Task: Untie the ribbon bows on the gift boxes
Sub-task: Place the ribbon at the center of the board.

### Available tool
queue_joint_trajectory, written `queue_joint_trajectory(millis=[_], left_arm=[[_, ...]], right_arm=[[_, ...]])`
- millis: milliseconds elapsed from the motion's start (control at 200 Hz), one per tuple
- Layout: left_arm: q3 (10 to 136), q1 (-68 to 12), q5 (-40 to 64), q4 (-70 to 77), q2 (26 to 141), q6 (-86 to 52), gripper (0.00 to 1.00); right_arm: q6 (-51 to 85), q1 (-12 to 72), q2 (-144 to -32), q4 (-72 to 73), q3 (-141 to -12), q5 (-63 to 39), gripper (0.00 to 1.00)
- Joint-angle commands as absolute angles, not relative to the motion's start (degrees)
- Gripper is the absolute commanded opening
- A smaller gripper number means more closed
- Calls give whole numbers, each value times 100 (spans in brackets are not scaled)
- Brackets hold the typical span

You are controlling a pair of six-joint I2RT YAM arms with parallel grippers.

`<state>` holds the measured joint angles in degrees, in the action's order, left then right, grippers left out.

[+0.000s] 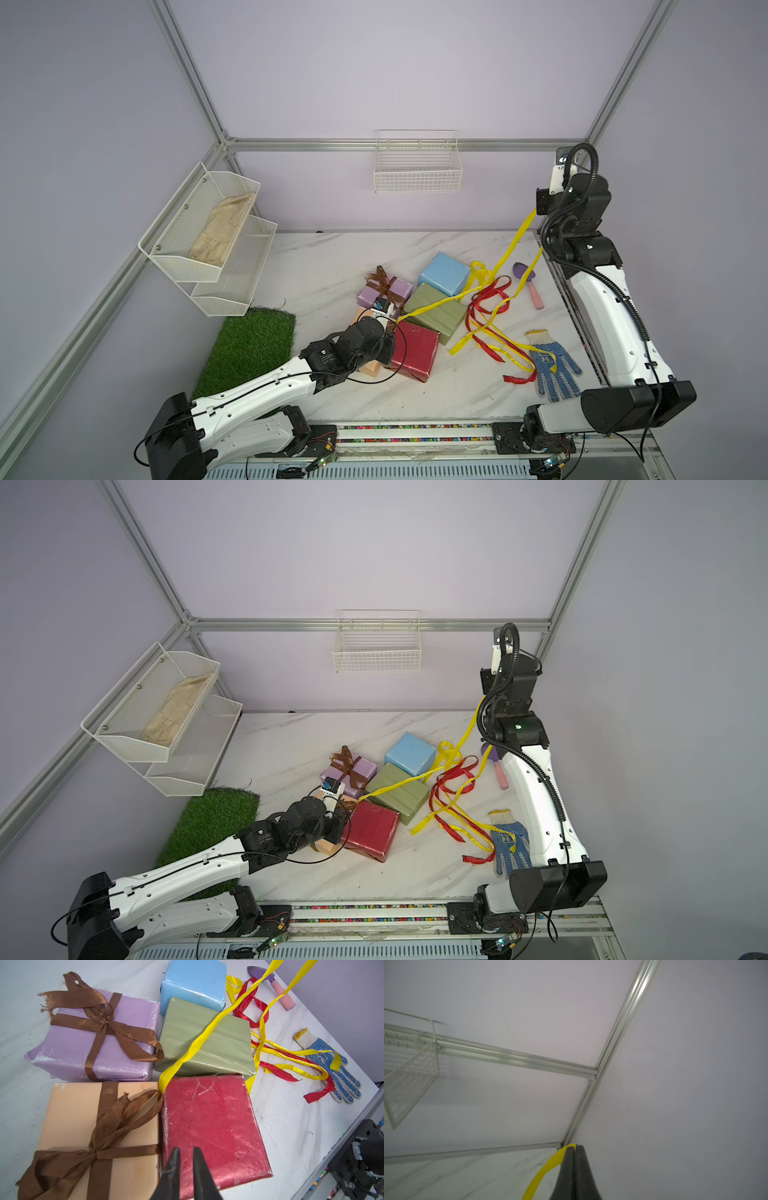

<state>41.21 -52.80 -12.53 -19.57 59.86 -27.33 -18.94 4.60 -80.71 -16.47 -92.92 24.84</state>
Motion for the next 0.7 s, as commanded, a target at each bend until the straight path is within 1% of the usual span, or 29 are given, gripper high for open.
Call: queue_joint_trajectory(millis=[0, 145, 290, 505, 565, 635, 695], left_arm=[[3959, -5221, -1318, -1978, 5910, -2584, 15], [4012, -5221, -1286, -1969, 6007, -2559, 15], [4111, -5213, -1341, -1910, 6226, -2438, 19], [4648, -5172, -1351, -1814, 6869, -2049, 21], [4828, -5143, -1337, -1761, 7043, -1920, 24], [5025, -5050, -1280, -1631, 7228, -1773, 33], [5171, -4921, -1100, -1519, 7401, -1616, 38]], right_arm=[[-852, 467, -7529, -1966, -8688, 2006, 0], [-276, 468, -7187, -2320, -7959, 1563, 0], [65, 471, -6827, -2440, -7225, 1164, 0], [533, 472, -7124, -2544, -6593, 668, 0], [664, 468, -7284, -2557, -6536, 615, 0], [798, 471, -7429, -2542, -6441, 517, 0], [847, 474, -7537, -2468, -6366, 430, 0]])
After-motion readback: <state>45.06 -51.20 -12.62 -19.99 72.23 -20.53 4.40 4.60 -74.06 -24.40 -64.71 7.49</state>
